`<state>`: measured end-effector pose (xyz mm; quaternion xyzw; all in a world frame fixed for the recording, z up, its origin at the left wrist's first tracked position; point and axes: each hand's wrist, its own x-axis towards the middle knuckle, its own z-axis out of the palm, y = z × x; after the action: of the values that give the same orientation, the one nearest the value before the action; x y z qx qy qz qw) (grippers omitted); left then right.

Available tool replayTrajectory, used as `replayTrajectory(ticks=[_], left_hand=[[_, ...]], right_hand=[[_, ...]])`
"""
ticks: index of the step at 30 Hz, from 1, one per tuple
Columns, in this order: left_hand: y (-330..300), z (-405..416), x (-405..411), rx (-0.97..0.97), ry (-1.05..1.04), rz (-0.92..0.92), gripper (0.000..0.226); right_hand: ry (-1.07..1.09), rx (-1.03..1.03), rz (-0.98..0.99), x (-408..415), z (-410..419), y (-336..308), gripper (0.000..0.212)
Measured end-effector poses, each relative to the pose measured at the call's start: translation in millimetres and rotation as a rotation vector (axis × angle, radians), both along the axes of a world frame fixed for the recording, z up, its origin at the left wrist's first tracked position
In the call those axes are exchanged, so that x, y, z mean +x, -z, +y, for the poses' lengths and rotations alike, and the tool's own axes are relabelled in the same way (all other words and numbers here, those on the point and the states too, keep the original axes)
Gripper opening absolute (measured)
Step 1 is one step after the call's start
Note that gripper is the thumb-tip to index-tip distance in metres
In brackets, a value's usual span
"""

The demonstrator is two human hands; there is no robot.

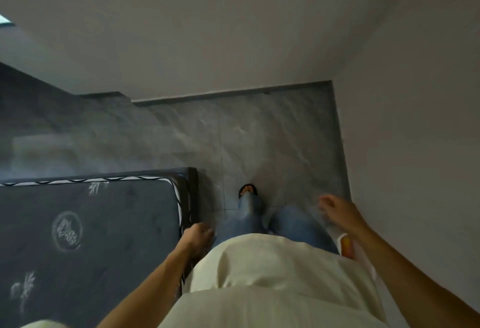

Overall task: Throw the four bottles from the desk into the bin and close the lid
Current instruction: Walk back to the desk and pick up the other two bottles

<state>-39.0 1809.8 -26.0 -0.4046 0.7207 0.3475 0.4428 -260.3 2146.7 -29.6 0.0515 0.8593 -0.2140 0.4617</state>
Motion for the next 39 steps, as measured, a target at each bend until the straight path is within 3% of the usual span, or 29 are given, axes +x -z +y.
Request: replayTrajectory(ticks=[8, 11, 16, 23, 31, 39], left_hand=[[-10.4, -68.4, -104.6, -0.049, -0.210, 0.235, 0.030], [-11.4, -94.5, -139.5, -0.076, -0.296, 0.297, 0.028], [-6.9, -125.6, -166.6, -0.142, -0.441, 0.298, 0.027], [1.6, -120.5, -124.4, -0.169, -0.725, 0.159, 0.026], [16.6, -88.5, -58.8, -0.034, -1.127, -0.063, 0.020], [20.2, -199.1, -30.2, -0.051, -1.288, -0.024, 0.022]], right_hand=[[-0.161, 0.139, -0.113, -59.5, -29.5, -11.9, 0.022], [-0.263, 0.196, -0.154, -106.2, -47.7, -13.1, 0.031], [-0.454, 0.228, -0.139, -199.1, -116.0, -8.3, 0.031], [-0.664, 0.137, -0.105, -277.5, -283.5, 11.1, 0.031], [-1.037, -0.119, -0.090, -244.2, -532.5, -0.7, 0.017], [-1.117, -0.096, -0.059, -200.0, -686.7, 3.6, 0.021]])
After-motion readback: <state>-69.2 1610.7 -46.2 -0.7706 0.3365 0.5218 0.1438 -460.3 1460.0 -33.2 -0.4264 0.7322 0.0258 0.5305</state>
